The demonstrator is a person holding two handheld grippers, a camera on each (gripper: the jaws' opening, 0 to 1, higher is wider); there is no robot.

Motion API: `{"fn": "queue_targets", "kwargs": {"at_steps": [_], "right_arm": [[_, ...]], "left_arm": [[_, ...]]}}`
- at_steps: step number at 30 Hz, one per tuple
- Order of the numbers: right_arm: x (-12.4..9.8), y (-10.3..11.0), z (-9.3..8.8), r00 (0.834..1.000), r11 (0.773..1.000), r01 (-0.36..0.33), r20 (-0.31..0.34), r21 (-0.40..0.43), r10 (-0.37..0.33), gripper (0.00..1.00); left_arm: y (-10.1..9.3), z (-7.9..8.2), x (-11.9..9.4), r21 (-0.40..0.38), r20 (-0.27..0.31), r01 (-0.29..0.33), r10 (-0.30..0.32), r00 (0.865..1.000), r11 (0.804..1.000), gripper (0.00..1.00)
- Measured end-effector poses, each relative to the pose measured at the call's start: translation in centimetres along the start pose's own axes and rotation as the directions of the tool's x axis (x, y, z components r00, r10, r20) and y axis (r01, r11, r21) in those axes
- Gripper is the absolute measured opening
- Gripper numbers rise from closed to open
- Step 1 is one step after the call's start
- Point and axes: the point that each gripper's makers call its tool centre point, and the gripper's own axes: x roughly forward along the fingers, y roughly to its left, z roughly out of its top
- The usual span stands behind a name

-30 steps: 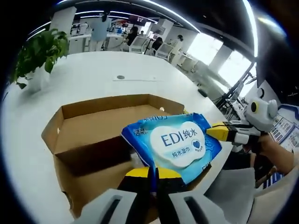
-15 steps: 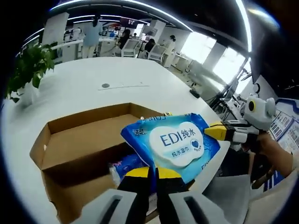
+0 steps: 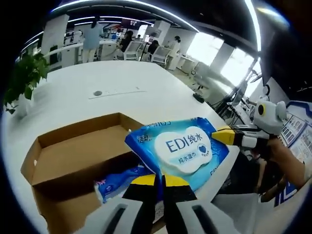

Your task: Operate the shoe box by opening the lid, removing the specified soft item, and placing it in the target area until the item is outside and the box remains undamaged.

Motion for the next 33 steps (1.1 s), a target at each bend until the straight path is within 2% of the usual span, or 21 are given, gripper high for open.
{"fn": "queue_targets", "kwargs": {"at_steps": [11,18,26,33], "right_arm": [[-1.1,-3.5,1.0,1.0,1.0,0.025,0.005,0.017,-0.025,0.0],[-0.9,-5.8,1.8,0.999,0.999,0.042,0.005,0.025,-0.042,0.0],[0.5,-8.2,1.7,0.998,0.998,0.054,-0.015,0.029,-0.054,0.0],[2.8,-10.1,1.1,0.997,0.998,0.059,-0.044,0.026,-0.058,0.0]], "left_arm": [[-2.2,1.5,2.7,0.002,-0.002,0.006,-0.006,1.0,1.0,0.02],[-2.9,2.8,4.6,0.012,-0.01,0.009,-0.008,1.0,1.0,0.02],[-2.5,3.7,6.9,0.032,-0.047,0.0,0.002,0.999,0.999,0.02],[-1.5,4.5,8.7,0.073,-0.089,-0.032,0.039,0.995,0.997,0.02]]}}
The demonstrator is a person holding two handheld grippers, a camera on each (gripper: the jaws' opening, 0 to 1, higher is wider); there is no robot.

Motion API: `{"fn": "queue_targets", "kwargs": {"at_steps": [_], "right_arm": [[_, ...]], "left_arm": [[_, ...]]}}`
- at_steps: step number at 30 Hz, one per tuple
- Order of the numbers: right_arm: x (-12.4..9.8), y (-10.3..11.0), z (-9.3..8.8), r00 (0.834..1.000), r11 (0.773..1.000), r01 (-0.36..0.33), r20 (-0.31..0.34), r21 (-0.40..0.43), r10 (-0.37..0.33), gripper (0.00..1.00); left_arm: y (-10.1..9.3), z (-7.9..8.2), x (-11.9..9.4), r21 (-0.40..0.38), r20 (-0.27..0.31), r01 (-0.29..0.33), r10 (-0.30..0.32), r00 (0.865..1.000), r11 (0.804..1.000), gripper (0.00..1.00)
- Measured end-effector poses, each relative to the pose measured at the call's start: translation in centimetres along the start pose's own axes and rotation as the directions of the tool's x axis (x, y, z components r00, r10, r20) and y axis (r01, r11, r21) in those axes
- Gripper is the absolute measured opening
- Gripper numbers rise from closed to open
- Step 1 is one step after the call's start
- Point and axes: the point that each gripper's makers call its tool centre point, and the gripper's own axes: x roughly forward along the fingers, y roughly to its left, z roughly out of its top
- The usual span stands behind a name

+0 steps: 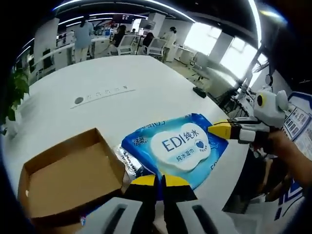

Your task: Operate the shoe box by opening the lid, removing the specified soft item, and placing it in the target area until the item is outside and the box remains undamaged.

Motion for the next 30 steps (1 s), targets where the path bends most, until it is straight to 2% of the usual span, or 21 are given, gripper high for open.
{"fn": "queue_targets", "kwargs": {"at_steps": [8,13,15,17,20,25,30], "right_arm": [[2.4,-1.1,-0.5,1.0,1.0,0.001,-0.029,-0.004,-0.001,0.0],[4.1,-1.8,-1.4,0.998,1.0,0.003,-0.061,-0.011,-0.004,0.0],[4.6,-2.0,-1.7,0.998,1.0,0.005,-0.07,-0.012,-0.006,0.0],[5.0,-2.2,-1.9,0.997,1.0,0.005,-0.076,-0.013,-0.006,0.0],[5.6,-2.6,-2.4,0.996,1.0,0.013,-0.093,-0.024,-0.016,0.0],[6.4,-3.4,-3.2,0.994,1.0,0.02,-0.107,-0.006,-0.021,0.0],[7.0,-3.6,-3.5,0.994,1.0,0.023,-0.111,0.007,-0.022,0.0]], "left_arm": [[1.3,0.5,1.4,0.039,-0.039,-0.035,0.037,0.999,0.999,0.02],[1.9,0.6,2.4,0.113,-0.076,-0.066,0.075,0.994,0.991,0.02],[2.1,0.5,2.8,0.145,-0.093,-0.077,0.092,0.991,0.986,0.02],[2.4,0.6,3.1,0.219,-0.115,-0.094,0.121,0.986,0.971,0.03],[2.2,0.7,3.8,0.234,-0.135,-0.086,0.12,0.984,0.968,0.03],[2.2,0.8,4.6,0.325,-0.175,-0.091,0.154,0.972,0.941,0.03],[2.4,1.1,5.0,0.348,-0.193,-0.096,0.172,0.966,0.933,0.03]]}}
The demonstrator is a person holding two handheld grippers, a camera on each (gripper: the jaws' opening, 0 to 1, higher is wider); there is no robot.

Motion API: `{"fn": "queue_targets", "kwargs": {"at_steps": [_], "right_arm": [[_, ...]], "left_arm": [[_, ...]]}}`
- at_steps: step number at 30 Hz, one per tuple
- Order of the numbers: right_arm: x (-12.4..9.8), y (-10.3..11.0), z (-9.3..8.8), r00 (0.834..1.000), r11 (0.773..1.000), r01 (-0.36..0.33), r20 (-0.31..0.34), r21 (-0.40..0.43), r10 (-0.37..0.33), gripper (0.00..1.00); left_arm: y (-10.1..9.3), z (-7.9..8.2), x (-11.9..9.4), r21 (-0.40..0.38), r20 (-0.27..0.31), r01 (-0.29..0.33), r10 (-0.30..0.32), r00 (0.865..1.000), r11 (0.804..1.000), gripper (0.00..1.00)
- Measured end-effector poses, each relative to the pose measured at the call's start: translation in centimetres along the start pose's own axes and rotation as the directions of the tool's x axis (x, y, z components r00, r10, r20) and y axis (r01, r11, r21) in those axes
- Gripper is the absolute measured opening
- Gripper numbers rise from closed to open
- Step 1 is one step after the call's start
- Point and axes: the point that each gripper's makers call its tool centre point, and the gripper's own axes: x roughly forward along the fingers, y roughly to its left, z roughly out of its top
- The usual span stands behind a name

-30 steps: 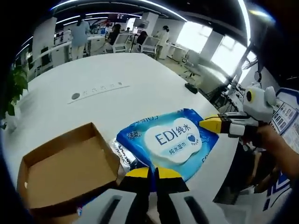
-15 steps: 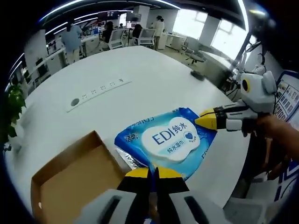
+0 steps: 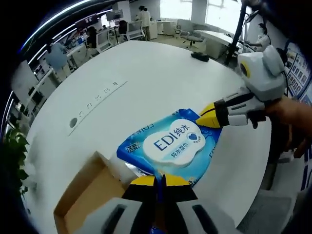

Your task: Operate the shoe box by opening the lid, removing the specified soft item, and placing it in the target area until the item is outside and the box remains undamaged.

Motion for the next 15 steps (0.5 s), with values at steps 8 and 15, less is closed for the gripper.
{"fn": "queue_targets", "kwargs": {"at_steps": [8,15], "right_arm": [[0.8,0.3,-0.4,1.0,1.0,-0.007,-0.003,0.004,0.007,0.0],[1.1,0.3,-0.8,1.0,1.0,-0.009,-0.006,0.013,0.009,0.0]], "left_arm": [[0.7,-1.0,0.6,0.025,-0.016,-0.005,0.005,1.0,1.0,0.03],[1.0,-1.1,0.9,0.038,-0.027,-0.002,0.003,1.0,0.999,0.03]]}}
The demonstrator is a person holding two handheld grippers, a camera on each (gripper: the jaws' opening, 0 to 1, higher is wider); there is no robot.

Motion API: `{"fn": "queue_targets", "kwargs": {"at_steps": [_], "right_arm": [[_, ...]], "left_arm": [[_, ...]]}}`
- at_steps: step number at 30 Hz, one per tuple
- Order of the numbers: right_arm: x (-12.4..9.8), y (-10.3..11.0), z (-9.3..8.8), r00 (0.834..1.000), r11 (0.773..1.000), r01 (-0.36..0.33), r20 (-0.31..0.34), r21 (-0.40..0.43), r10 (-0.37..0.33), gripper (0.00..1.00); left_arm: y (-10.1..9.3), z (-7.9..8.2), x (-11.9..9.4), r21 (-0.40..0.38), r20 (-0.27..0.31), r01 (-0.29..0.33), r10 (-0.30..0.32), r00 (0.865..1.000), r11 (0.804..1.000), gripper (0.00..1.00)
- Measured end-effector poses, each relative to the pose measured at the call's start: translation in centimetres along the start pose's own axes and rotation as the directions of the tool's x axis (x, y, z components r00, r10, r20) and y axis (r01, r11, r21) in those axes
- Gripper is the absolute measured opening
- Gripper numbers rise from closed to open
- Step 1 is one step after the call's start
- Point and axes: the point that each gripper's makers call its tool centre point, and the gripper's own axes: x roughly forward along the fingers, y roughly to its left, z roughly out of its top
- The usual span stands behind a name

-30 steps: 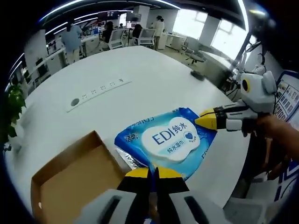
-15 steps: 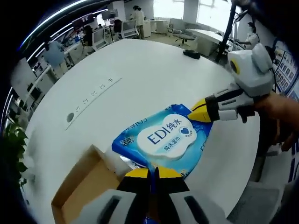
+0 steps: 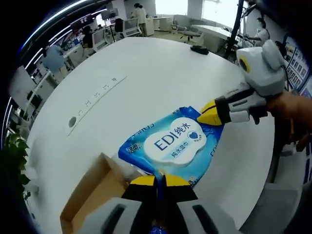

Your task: Operate the shoe box by opening the lid, removing the specified soft item, and placing it in the target area until the item is outside and the box remains undamaged.

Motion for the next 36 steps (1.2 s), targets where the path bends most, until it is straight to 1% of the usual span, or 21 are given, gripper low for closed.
{"fn": "queue_targets", "kwargs": {"at_steps": [2,7,10,11,12,13,14,15,18,19,20,22,27,34,36], "right_arm": [[0.0,-0.2,0.0,1.0,1.0,0.005,0.002,0.005,-0.005,0.0],[-0.1,-0.5,0.1,1.0,1.0,0.008,0.006,0.02,-0.008,0.0],[-0.1,-0.6,0.0,1.0,1.0,0.009,0.006,0.024,-0.01,0.0],[-0.1,-0.6,0.0,1.0,1.0,0.011,0.007,0.02,-0.011,0.0],[-0.1,-0.3,0.6,0.999,0.999,-0.006,0.04,0.033,0.005,0.0],[0.0,-0.2,0.3,1.0,0.999,-0.003,0.017,0.043,0.002,0.0],[0.0,-0.1,0.3,1.0,1.0,0.0,0.019,0.025,-0.001,0.0],[0.1,-0.2,0.2,1.0,1.0,0.011,0.015,-0.002,-0.011,0.0],[0.1,-0.3,0.2,1.0,1.0,0.014,0.019,0.0,-0.014,0.0],[0.0,-0.3,0.2,1.0,1.0,0.014,0.018,0.005,-0.014,0.0],[0.0,-0.3,0.2,1.0,1.0,0.013,0.018,0.006,-0.013,0.0],[-0.1,-0.4,0.1,1.0,1.0,0.015,0.017,0.007,-0.015,0.0],[-0.2,-0.4,0.3,1.0,1.0,0.015,0.023,0.022,-0.016,0.01],[-0.7,-0.2,0.5,0.999,0.999,0.022,0.039,-0.033,-0.021,0.04],[-0.8,-0.2,0.5,0.999,0.999,0.026,0.04,-0.038,-0.024,0.05]], "left_arm": [[-0.2,-0.1,0.1,0.028,-0.013,0.001,-0.001,1.0,1.0,0.04],[-0.5,-0.2,0.3,0.07,-0.031,-0.005,0.007,0.999,0.998,0.04],[-0.5,-0.3,-0.1,0.097,-0.032,-0.009,0.012,0.999,0.995,0.03],[-0.4,0.1,-0.4,0.103,-0.004,-0.014,0.014,1.0,0.995,0.02],[-0.7,0.6,-0.5,0.086,0.027,0.006,-0.009,1.0,0.996,0.02],[-0.7,0.5,-0.9,0.055,0.02,0.005,-0.006,1.0,0.998,0.05],[-0.8,0.7,-1.1,0.056,0.029,0.008,-0.01,1.0,0.998,0.08],[-1.1,1.0,-1.2,0.053,0.05,0.018,-0.021,0.999,0.998,0.12],[-1.2,1.6,-2.0,0.03,0.09,0.032,-0.035,0.995,0.999,0.14],[-1.4,1.8,-2.3,0.024,0.106,0.044,-0.046,0.993,0.999,0.15],[-1.6,2.2,-2.8,0.013,0.134,0.053,-0.054,0.989,0.999,0.17],[-1.8,2.5,-3.4,-0.004,0.161,0.069,-0.067,0.985,0.998,0.2],[-1.8,2.6,-4.7,-0.025,0.206,0.081,-0.074,0.976,0.996,0.23],[-1.0,1.3,-6.2,-0.064,0.241,0.083,-0.066,0.968,0.994,0.27],[-0.7,0.9,-6.6,-0.066,0.255,0.081,-0.061,0.965,0.995,0.3]]}}
